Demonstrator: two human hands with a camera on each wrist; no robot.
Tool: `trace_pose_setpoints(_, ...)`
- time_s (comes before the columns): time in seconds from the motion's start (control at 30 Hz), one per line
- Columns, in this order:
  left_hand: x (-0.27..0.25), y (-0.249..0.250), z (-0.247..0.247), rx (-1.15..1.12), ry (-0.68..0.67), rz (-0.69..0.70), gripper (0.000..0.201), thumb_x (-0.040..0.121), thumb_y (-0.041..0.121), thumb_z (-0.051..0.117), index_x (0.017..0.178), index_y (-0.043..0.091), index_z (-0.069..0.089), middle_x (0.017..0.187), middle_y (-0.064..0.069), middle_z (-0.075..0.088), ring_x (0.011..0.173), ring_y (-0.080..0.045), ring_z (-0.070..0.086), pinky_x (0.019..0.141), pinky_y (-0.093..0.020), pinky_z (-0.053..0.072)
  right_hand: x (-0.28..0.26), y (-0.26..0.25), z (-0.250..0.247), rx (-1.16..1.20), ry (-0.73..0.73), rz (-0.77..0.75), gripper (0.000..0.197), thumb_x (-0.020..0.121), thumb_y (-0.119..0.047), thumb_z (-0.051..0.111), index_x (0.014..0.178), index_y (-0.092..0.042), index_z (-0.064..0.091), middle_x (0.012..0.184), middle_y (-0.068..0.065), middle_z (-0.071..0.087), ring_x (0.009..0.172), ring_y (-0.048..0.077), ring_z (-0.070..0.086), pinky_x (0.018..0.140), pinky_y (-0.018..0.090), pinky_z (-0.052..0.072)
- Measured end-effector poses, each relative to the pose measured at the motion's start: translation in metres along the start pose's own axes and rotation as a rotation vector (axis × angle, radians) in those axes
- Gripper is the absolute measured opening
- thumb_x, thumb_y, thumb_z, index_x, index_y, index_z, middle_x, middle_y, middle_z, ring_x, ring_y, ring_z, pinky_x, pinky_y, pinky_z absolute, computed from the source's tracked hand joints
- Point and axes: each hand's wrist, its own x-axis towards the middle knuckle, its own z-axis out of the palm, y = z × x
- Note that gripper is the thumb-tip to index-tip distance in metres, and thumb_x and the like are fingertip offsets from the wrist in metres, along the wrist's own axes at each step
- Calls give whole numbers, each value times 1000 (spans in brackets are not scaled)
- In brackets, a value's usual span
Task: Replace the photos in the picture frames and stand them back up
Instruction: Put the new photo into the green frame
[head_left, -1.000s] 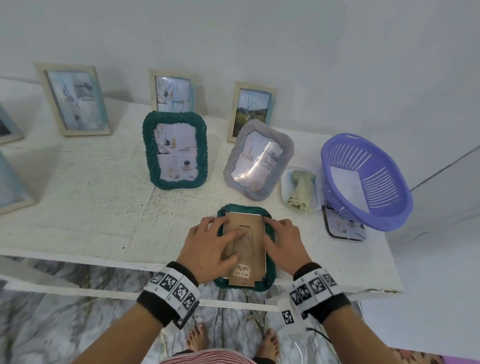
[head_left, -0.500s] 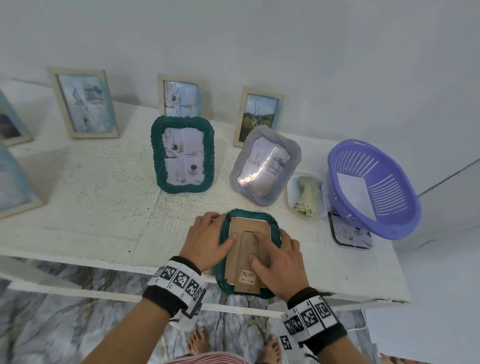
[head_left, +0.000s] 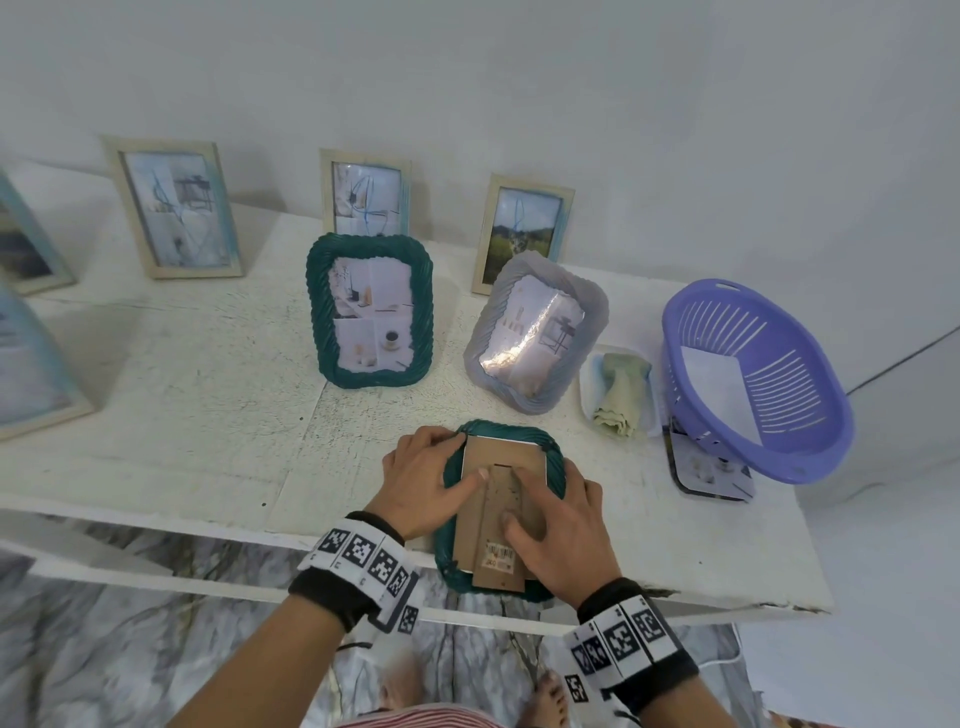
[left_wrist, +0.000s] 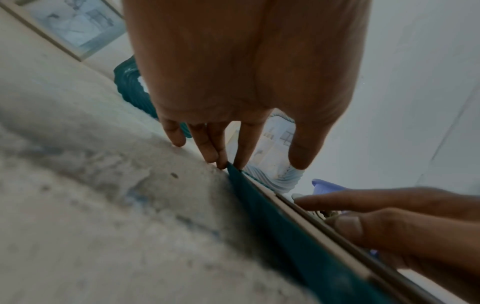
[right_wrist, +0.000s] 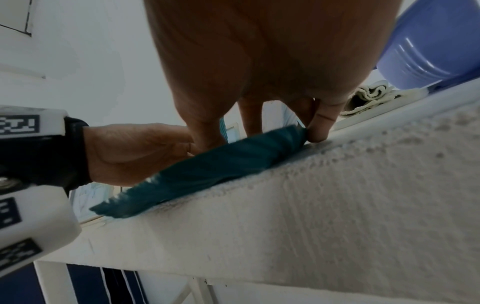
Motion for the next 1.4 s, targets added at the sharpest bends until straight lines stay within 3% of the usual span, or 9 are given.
trace_pose_setpoints(0.27, -3, 3, -2, 101, -31, 40, 84, 76, 72, 25, 146, 28, 40, 136, 0, 40, 123, -19, 38, 103, -36, 34, 0, 0, -5, -45, -32, -16, 73, 76, -65, 27, 142, -36, 39, 146, 11, 29, 118, 24, 28, 100, 33, 34)
trace_pose_setpoints(0.47, -18, 7, -8, -461, 72, -95, 35, 94, 40, 59, 127, 34, 52, 107, 11, 60, 97, 1, 57, 81, -14, 45, -4, -10, -7, -187, 10, -22, 52, 80, -53, 47, 126, -32, 54, 142, 15, 40, 111, 33, 43, 84, 45, 49)
trace_pose_setpoints(0.6, -17, 12, -14, -874, 95, -272, 37, 94, 52, 53, 124, 30, 57, 111, 2, 68, 101, -11, 65, 93, -32, 50, -8, -25, -10, -126, 62, -169, 44, 80, -38, 45, 120, -26, 58, 118, 4, 54, 91, 25, 49, 72, 42, 52)
trace_pose_setpoints(0.7, -21, 24, -27, -992, 115, -230, 27, 101, 46, 40, 112, 31, 59, 98, -1, 73, 90, -14, 68, 82, -30, 51, -9, -40, -24, 18, -12, -37, 67, 82, -68, 31, 131, -27, 51, 125, -4, 52, 107, 18, 46, 87, 34, 49)
trace_pose_setpoints(0.83, -26, 40, -36, -1058, 121, -106, 39, 99, 52, 31, 120, 34, 59, 104, 2, 74, 93, -15, 69, 85, -33, 51, -13, -58, -51, 135, -32, 73, 70, 73, -79, 41, 121, -30, 49, 109, -10, 60, 98, 15, 53, 81, 35, 50)
trace_pose_setpoints(1.07, -38, 28, -24, -682, 12, 124, 49, 90, 56, 39, 135, 39, 49, 133, 20, 55, 119, 7, 51, 102, -19, 40, -18, -44, -76, 610, 134, 141, 14, 96, -22, 50, 106, -26, 59, 91, -14, 66, 81, 3, 62, 70, 24, 55)
trace_pose_setpoints(1.2, -40, -6, -10, -399, 15, 174, 52, 97, 56, 39, 144, 33, 39, 143, 16, 43, 130, -2, 40, 111, -27, 32, -18, -20, -60, 1023, 170, 310, 20, 97, -5, 44, 96, -5, 64, 90, 16, 68, 78, 26, 61, 71, 40, 50)
trace_pose_setpoints(1.3, -39, -32, 1, -235, 15, 218, 61, 92, 63, 29, 145, 35, 36, 148, 13, 41, 135, -7, 37, 115, -39, 30, -17, -12, -38, 1382, 118, 434, 20, 98, -2, 42, 106, 2, 61, 99, 21, 69, 86, 28, 64, 74, 36, 53)
trace_pose_setpoints(1.4, -39, -42, 4, -63, 47, 224, 68, 87, 64, 24, 144, 33, 40, 148, 13, 39, 136, -10, 33, 113, -37, 24, -15, -7, -22, 1405, 87, 454, 22, 97, 0, 43, 111, 0, 60, 101, 21, 70, 86, 27, 65, 74, 36, 54)
